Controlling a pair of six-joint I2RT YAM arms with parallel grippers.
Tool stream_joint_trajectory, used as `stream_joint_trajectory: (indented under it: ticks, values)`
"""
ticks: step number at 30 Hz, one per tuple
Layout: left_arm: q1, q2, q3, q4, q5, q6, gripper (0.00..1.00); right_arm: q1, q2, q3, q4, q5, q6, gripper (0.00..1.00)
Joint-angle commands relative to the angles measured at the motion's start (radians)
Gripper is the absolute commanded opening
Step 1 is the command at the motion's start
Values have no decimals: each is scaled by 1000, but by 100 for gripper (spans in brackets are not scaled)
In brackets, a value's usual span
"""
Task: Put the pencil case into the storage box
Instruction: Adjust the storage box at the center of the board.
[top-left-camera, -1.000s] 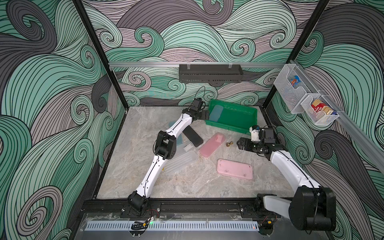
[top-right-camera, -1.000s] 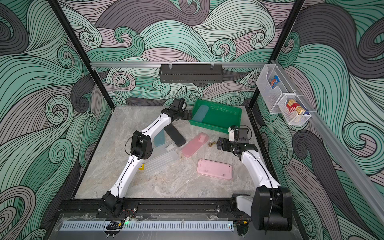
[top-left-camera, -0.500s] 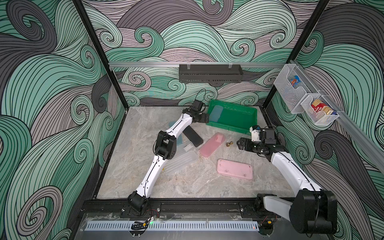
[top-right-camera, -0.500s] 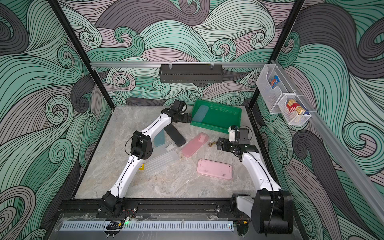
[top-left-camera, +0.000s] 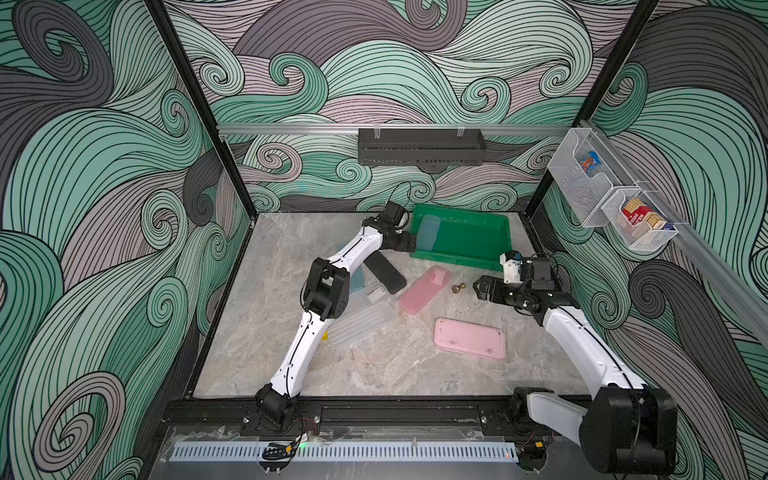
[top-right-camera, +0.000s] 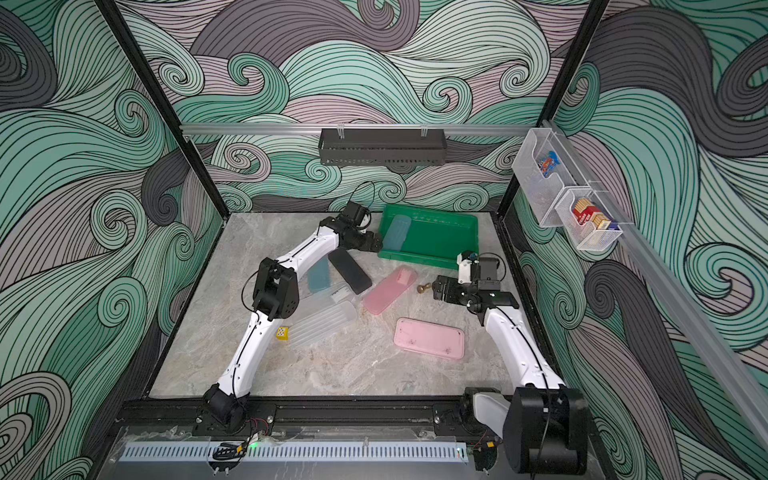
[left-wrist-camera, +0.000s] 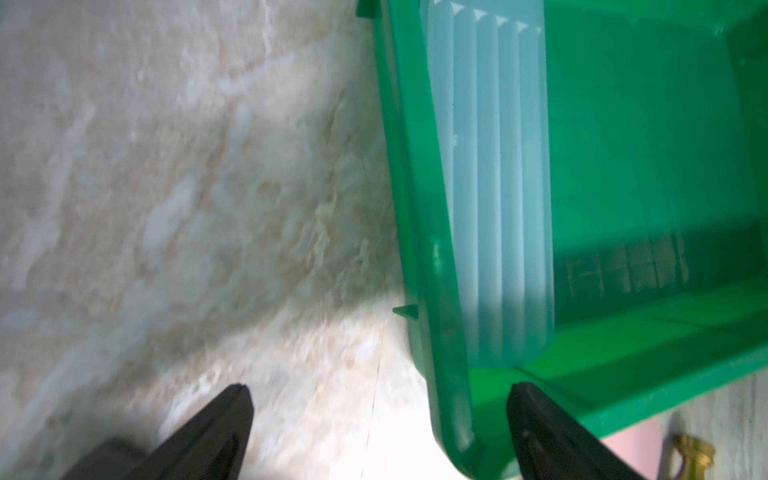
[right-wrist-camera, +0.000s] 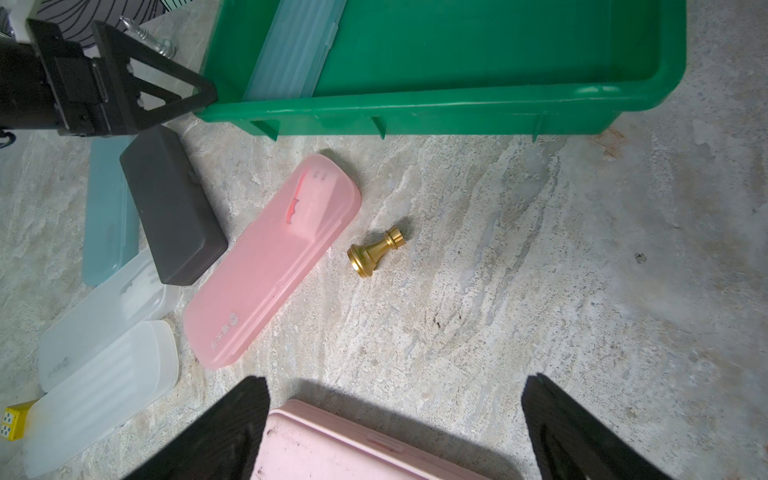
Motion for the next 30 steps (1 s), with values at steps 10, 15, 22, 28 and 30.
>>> stream_joint_trajectory:
  ticks: [10, 15, 22, 28, 30]
  values:
    - [-6, -95, -161, -160, -22, 27, 97, -6, -21, -12, 0, -25, 22, 99]
    - [-7, -151, -258, -131, -37, 27, 95, -6, -21, -19, 0, -27, 28, 99]
    - [-6, -264, -373, -17, -59, 54, 97, -3, -7, -12, -11, -28, 39, 99]
    - [-9, -387, -461, 125, -76, 106, 99, 7, -8, 19, -33, -27, 43, 99]
    - [-12, -438, -509, 166, -57, 153, 99, 14, -8, 33, -46, -24, 42, 99]
